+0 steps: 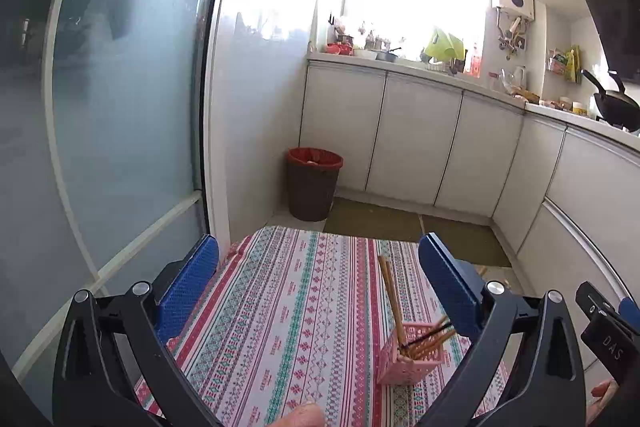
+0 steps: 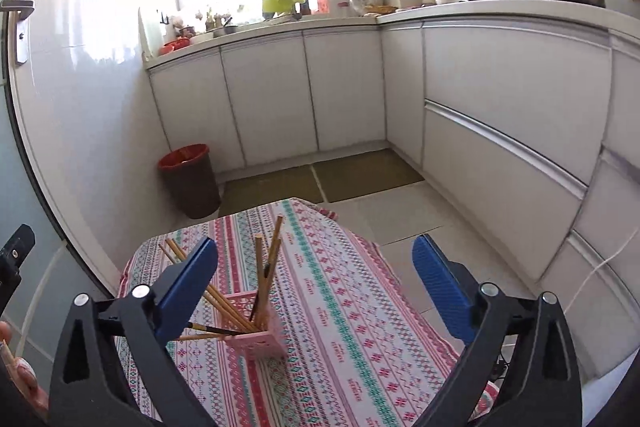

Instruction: Organize utensils

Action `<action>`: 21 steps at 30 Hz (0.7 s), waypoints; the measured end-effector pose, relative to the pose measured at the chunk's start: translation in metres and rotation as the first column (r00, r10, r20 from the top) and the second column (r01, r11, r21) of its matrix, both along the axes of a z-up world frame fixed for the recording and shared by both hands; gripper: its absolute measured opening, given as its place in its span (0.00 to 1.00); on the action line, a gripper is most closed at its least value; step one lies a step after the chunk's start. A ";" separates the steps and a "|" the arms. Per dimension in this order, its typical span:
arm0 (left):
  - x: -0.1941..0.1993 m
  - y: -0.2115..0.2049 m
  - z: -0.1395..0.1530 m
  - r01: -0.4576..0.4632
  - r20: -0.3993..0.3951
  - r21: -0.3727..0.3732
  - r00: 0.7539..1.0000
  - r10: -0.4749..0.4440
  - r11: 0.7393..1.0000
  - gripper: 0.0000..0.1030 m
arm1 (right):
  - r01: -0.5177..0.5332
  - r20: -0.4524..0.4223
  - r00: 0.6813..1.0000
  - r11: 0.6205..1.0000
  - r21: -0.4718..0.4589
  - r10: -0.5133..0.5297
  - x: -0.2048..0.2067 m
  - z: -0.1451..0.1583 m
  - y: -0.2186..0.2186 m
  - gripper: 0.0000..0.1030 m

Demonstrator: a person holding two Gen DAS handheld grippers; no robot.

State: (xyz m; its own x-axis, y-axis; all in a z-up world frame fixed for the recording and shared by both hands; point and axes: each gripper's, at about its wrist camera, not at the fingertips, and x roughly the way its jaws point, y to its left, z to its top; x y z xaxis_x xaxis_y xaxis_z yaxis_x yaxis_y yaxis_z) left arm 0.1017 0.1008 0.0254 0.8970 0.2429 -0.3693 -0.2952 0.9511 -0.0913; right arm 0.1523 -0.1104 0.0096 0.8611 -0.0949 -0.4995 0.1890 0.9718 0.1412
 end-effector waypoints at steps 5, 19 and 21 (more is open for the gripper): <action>-0.018 -0.036 0.006 0.071 -0.060 -0.007 0.996 -0.071 0.997 0.93 | 0.041 -0.057 0.997 0.999 -0.036 -0.043 -0.028 0.002 -0.018 0.93; -0.041 -0.080 0.011 0.103 -0.101 0.101 0.991 -0.092 0.990 0.93 | 0.085 -0.049 0.995 0.995 -0.050 -0.087 -0.072 0.019 -0.038 0.93; -0.041 -0.080 0.010 0.108 -0.103 0.100 0.990 -0.098 0.989 0.93 | 0.080 -0.051 0.995 0.995 -0.055 -0.083 -0.072 0.020 -0.036 0.93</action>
